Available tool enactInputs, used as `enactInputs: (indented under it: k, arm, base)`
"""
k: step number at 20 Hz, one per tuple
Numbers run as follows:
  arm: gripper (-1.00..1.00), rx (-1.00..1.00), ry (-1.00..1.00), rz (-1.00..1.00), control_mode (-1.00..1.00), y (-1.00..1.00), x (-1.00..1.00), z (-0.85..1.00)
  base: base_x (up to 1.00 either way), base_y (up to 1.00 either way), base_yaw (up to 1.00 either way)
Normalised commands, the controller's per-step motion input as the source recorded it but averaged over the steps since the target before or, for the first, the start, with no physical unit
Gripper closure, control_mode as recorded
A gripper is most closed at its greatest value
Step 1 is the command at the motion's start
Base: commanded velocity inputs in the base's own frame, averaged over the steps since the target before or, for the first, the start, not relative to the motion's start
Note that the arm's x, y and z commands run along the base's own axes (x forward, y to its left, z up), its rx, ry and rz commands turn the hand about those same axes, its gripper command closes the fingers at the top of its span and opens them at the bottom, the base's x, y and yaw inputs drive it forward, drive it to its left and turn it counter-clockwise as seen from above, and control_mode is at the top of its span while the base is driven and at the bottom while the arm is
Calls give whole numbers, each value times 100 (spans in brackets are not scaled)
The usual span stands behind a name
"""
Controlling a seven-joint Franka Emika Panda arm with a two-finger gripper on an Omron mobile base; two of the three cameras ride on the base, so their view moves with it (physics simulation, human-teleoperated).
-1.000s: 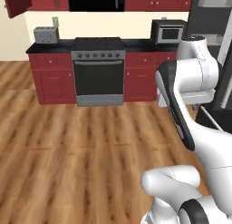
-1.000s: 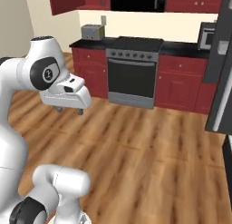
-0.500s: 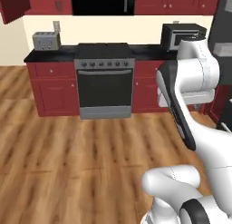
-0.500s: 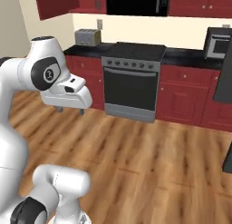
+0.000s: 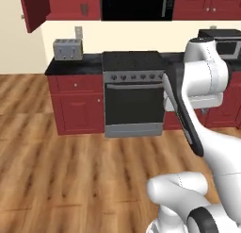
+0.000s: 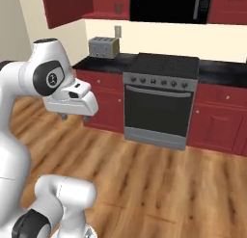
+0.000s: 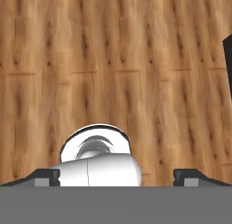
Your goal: There is a bowl on the dining counter. Grab a lemon wedge from the fridge and place it in the bowl. Then get the liquor bottle and glass cup from the cabinet and place them next to the bowl.
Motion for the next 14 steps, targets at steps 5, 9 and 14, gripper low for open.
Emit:
enactInputs:
  k: [5,9,14]
  arm:
    - [-100,0,0,0,100,0,0,0]
    - [-100,0,0,0,100,0,0,0]
    - [-100,0,0,0,100,0,0,0]
  base:
    - [100,71,-3]
    - [100,40,-10]
    - [99,29,-18]
